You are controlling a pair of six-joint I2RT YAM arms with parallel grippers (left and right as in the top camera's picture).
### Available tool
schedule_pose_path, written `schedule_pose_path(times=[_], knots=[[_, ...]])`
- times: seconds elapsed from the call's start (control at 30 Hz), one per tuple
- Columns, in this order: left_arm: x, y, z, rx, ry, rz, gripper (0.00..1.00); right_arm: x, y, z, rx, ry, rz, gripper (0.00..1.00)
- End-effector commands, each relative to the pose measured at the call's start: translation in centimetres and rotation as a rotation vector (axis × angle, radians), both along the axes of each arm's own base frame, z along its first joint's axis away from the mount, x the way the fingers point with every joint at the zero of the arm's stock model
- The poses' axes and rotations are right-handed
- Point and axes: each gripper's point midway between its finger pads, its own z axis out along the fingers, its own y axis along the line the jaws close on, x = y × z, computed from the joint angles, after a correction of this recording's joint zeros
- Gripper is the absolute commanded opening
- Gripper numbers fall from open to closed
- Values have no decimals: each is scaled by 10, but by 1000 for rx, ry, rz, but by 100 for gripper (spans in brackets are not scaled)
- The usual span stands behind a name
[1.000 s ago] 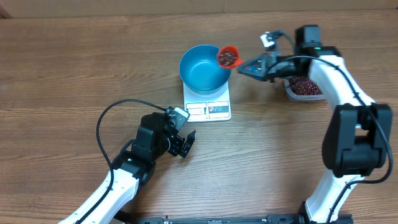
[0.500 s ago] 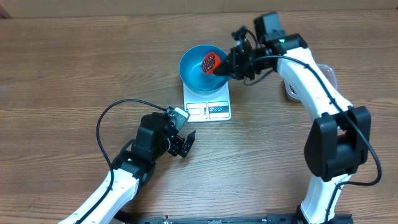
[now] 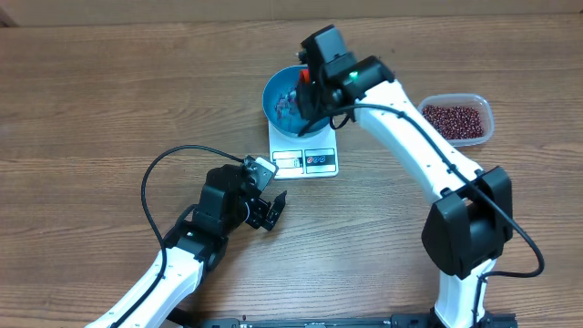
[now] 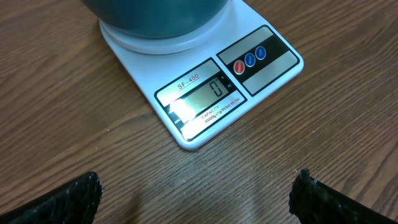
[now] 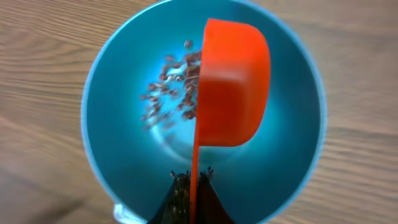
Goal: Scoop item into bowl and weigh 150g on scale
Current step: 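Tip the scoop with the right gripper to pour beans into the bowl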
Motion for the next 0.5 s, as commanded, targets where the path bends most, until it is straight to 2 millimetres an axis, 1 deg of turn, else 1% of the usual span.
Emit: schedule_pose_path(times=[0.0,0.17,0.23,0.33,0.47], knots=[[0,-1,-2,-10,12,6,99,12,-12,16,-180,-136,11,4],[0,-1,-2,-10,12,6,100,10,-13,23,-304,-207,-1,4],[0,-1,-2,-10,12,6,99,8,-10,24,-338,-219,33,4],[-1,-1,-2,-9,12,6,99,6,-6,24,-345,-222,57,4],[0,-1,-2,-10,12,6,99,4,-6,23,-347,-216,59,4]])
